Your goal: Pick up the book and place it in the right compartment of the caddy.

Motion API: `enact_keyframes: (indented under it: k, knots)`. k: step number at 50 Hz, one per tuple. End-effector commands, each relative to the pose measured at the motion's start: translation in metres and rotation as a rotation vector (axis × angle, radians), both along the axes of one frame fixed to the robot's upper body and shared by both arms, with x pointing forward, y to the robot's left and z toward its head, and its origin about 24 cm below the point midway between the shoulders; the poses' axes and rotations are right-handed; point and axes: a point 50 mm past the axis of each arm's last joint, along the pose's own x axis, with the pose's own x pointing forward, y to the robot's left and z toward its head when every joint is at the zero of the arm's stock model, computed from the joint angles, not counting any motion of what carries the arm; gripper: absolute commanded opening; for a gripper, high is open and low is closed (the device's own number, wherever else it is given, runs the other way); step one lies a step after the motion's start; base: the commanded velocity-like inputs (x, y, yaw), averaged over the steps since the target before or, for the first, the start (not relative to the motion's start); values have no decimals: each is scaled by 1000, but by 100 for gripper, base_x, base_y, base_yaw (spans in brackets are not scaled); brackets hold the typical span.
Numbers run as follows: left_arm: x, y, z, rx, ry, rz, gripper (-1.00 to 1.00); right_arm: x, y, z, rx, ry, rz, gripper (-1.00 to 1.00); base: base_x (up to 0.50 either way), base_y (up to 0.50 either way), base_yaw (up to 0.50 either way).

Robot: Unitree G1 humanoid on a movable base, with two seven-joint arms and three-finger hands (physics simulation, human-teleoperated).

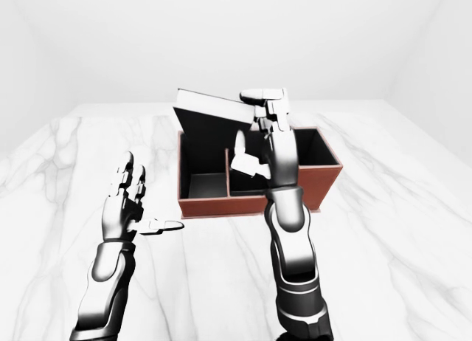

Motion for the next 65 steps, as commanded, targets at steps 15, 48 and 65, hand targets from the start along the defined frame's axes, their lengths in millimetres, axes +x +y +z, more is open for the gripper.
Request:
enact_keyframes:
  k: [15,48,65]
  knots:
    - [1,2,-4,1,19,14,100,12,-80,33,78,-84,-180,-100,0,0,0]
    - [2,2,-6,4,26,13,100,36,-124,-5,68,135,-306,-100,0,0,0]
    - [2,1,-6,5,27,13,100,43,-133,-16,65,198,-335,-100,0,0,0]
